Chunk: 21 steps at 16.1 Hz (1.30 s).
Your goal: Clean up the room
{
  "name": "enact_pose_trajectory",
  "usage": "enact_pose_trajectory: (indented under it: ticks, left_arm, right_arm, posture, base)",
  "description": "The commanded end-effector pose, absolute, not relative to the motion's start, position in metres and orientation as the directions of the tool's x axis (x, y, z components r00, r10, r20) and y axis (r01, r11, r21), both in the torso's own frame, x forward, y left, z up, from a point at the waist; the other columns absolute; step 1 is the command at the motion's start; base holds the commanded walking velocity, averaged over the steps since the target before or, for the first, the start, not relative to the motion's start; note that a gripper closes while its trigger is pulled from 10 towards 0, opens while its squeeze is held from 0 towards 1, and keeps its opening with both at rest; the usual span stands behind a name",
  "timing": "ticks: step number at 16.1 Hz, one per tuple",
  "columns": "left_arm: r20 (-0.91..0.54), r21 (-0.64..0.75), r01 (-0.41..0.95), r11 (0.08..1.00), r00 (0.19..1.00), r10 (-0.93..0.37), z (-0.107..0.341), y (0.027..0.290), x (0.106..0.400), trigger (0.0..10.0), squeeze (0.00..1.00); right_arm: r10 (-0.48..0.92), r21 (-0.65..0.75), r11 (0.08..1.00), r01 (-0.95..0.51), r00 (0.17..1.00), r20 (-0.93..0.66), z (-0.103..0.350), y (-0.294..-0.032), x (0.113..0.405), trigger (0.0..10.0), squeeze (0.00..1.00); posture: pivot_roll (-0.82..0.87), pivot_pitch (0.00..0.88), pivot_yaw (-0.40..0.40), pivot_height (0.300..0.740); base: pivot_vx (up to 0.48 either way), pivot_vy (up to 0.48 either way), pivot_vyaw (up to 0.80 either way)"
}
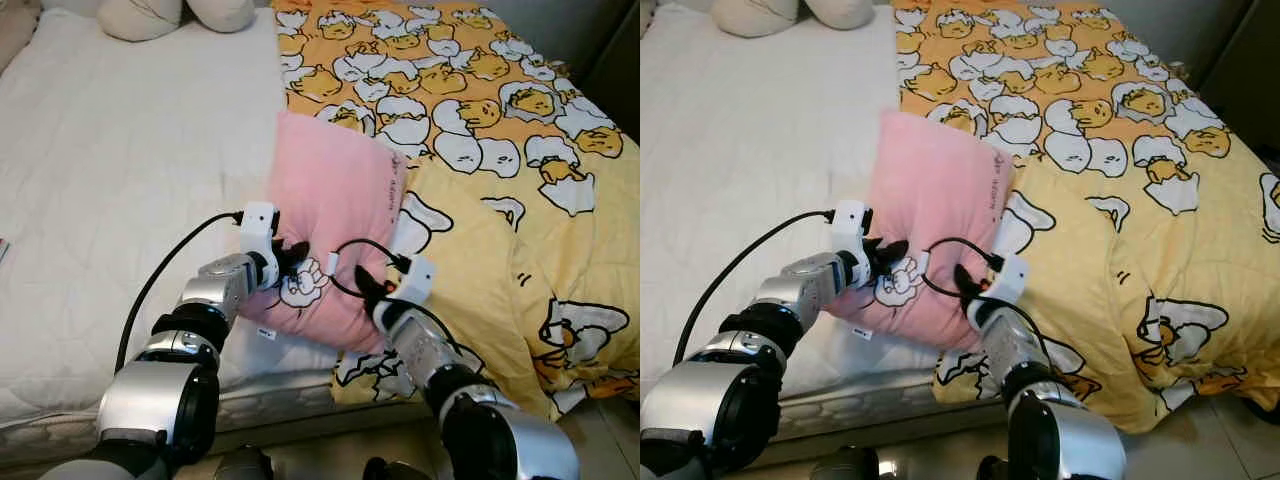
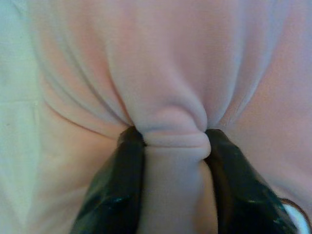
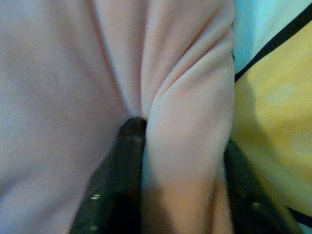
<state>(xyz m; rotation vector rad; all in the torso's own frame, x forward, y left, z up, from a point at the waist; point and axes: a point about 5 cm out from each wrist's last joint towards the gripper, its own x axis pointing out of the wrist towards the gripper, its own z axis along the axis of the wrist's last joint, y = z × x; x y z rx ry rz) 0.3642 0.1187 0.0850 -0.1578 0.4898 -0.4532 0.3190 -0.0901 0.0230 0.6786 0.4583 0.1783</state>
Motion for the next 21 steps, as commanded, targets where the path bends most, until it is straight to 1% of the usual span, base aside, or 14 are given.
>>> enact_pose_trajectory:
  ticks: [1,4,5,6,8,10,12,14,18,20,21]
  left_arm:
    - [-0.459,-0.288,0.374,0.882,0.754,-0.470,0.070,0.112,0.355,0.0,0.00]
    - [-0.427,-0.287,0.368,0.884,0.777,-0.462,0.074,0.114,0.357,0.0,0.00]
    - [-0.382,-0.250,0.403,0.880,0.794,-0.472,0.082,0.113,0.361,0.0,0.00]
    - [-0.371,-0.232,0.416,0.879,0.798,-0.475,0.085,0.113,0.362,0.0,0.00]
    - [-0.321,-0.173,0.479,0.860,0.798,-0.509,0.093,0.110,0.362,0.0,0.00]
    - [-0.303,-0.153,0.499,0.853,0.798,-0.521,0.096,0.109,0.362,0.0,0.00]
    - [-0.252,-0.105,0.575,0.812,0.774,-0.581,0.105,0.098,0.357,0.0,0.00]
    - [-0.234,-0.094,0.599,0.795,0.763,-0.603,0.108,0.091,0.354,0.0,0.00]
    - [-0.191,-0.075,0.598,0.798,0.777,-0.600,0.119,0.088,0.356,0.0,0.00]
    - [-0.127,0.013,0.607,0.794,0.789,-0.601,0.141,0.088,0.359,0.0,0.00]
    - [-0.102,0.051,0.585,0.809,0.809,-0.579,0.148,0.091,0.362,0.0,0.00]
  right_arm:
    - [0.328,0.633,0.774,-0.011,0.862,-0.386,0.013,-0.086,0.310,0.0,0.00]
    - [0.292,0.635,0.773,0.006,0.885,-0.364,0.016,-0.095,0.313,0.0,0.00]
    - [0.287,0.647,0.762,-0.013,0.903,-0.320,0.024,-0.096,0.319,0.0,0.00]
    - [0.288,0.650,0.760,-0.022,0.908,-0.306,0.026,-0.096,0.321,0.0,0.00]
    - [0.298,0.658,0.750,-0.065,0.922,-0.249,0.038,-0.095,0.329,0.0,0.00]
    - [0.296,0.660,0.747,-0.074,0.927,-0.231,0.041,-0.095,0.331,0.0,0.00]
    - [0.307,0.655,0.743,-0.136,0.939,-0.154,0.054,-0.096,0.338,0.0,0.00]
    - [0.312,0.639,0.750,-0.169,0.943,-0.117,0.062,-0.098,0.341,0.0,0.00]
    - [0.308,0.627,0.752,-0.205,0.950,-0.058,0.076,-0.100,0.349,0.0,0.00]
    - [0.321,0.598,0.756,-0.268,0.947,0.018,0.095,-0.096,0.356,0.0,0.00]
    - [0.327,0.577,0.764,-0.288,0.944,0.038,0.101,-0.094,0.358,0.0,0.00]
  posture:
    - [0.16,0.037,-0.017,0.740]
    - [0.15,0.029,-0.017,0.740]
    - [0.14,0.019,-0.018,0.740]
    - [0.14,0.017,-0.018,0.740]
    - [0.14,0.005,-0.023,0.740]
    - [0.14,0.000,-0.025,0.740]
    - [0.14,0.000,-0.030,0.740]
    - [0.13,0.000,-0.033,0.740]
    - [0.13,0.000,-0.033,0.740]
    - [0.13,0.000,-0.030,0.740]
    - [0.12,0.000,-0.026,0.740]
  base:
    - [0.000,0.000,0.00]
    - [0.000,0.000,0.00]
    - [0.000,0.000,0.00]
    - [0.000,0.000,0.00]
    - [0.000,0.000,0.00]
    - [0.000,0.000,0.00]
    - [0.000,0.000,0.00]
    - [0.000,0.000,0.00]
    - [0.000,0.000,0.00]
    - [0.000,0.000,0.00]
    - [0.000,0.000,0.00]
